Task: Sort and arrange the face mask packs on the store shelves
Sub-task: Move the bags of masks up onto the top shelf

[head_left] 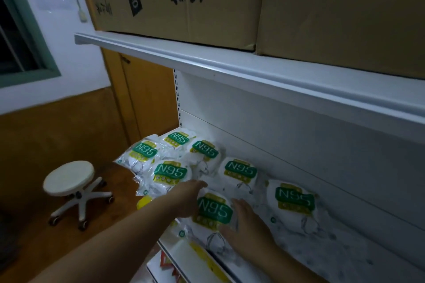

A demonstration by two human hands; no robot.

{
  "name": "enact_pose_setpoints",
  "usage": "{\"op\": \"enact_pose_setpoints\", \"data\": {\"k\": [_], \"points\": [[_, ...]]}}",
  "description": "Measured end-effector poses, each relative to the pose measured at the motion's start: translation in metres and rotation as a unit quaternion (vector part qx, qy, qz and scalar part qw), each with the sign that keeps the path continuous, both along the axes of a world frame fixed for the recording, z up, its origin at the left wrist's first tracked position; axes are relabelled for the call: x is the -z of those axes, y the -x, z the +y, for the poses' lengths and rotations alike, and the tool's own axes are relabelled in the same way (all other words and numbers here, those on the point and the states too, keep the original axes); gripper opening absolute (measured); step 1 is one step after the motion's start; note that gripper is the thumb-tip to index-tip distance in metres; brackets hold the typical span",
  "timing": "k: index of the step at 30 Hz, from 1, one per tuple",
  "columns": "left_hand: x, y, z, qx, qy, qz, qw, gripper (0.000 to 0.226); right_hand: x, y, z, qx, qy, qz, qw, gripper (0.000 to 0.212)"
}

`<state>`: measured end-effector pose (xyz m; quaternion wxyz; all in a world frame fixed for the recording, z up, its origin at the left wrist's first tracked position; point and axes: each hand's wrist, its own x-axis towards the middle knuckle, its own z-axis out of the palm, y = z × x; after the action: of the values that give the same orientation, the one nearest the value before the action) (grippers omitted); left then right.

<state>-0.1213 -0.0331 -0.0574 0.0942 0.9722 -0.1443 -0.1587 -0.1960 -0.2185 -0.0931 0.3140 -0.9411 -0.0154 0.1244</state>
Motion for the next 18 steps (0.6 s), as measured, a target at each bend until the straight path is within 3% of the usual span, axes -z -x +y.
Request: {"op": "enact_pose_setpoints", "data": {"k": [4,12,14,18], "points": [[0.001,-0.010,0.003,0.033,-0.041,0.018,0.998,0.075,0.004,-0.005,0.003,0.004,0.020,-0.016,1.000,0.087],[0.001,-0.025,0.010,0.127,-0.084,-0.007,0.988,0.094,0.006,0.001,0.010,0.057,-0.041,-0.070,0.995,0.083],[-0.002,-0.029,0.014,0.132,-0.059,-0.006,0.989,0.093,0.004,0.004,0.013,0.080,-0.062,-0.075,0.992,0.080],[-0.010,-0.034,0.024,0.117,0.098,-0.068,0.986,0.053,-0.001,0.013,0.017,0.106,-0.072,-0.117,0.985,0.072]]}}
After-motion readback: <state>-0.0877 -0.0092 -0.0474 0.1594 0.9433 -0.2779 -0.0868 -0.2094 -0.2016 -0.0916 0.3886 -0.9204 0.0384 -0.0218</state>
